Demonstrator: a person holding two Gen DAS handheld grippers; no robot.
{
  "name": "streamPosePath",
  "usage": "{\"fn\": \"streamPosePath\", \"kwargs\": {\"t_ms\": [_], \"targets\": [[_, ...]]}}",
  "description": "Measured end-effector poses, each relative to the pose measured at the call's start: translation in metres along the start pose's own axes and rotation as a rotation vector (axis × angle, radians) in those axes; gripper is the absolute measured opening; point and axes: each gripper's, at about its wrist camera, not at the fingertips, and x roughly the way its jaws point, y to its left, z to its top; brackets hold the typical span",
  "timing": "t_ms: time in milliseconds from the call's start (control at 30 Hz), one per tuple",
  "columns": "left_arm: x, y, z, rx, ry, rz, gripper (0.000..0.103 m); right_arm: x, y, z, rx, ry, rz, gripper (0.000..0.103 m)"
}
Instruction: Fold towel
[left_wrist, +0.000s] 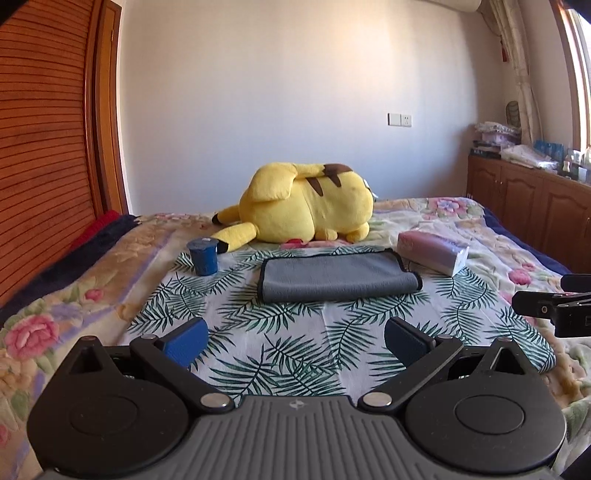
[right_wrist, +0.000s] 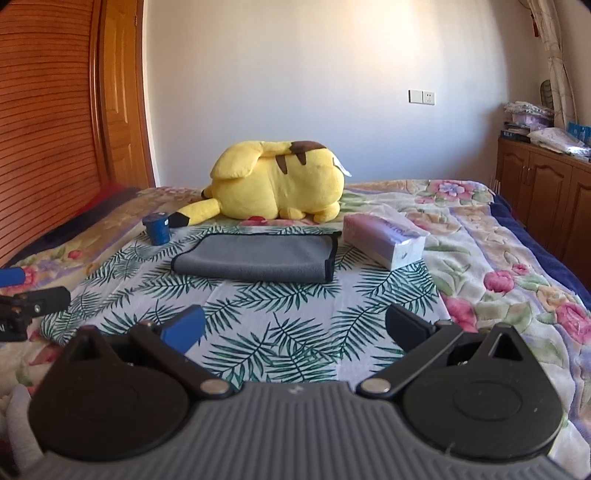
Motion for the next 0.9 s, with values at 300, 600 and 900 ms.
{"fn": "streamPosePath", "kwargs": {"t_ms": [300, 600, 900], "targets": [[-0.006, -0.002, 0.002, 0.011, -0.033, 0.005, 0.087, -0.002, -0.001, 0.001, 0.003, -0.025, -0.011, 0.103], [-0.011, -0.002, 0.004, 0.013, -0.066, 0.011, 0.087, -0.006, -0.004, 0.003, 0.013, -0.065, -0.025, 0.103], [-0.013, -0.001, 0.004, 0.010, -0.092, 0.020, 0.087, -0.013, -0.003, 0.004, 0.000, -0.117, -0.039, 0.103]]}}
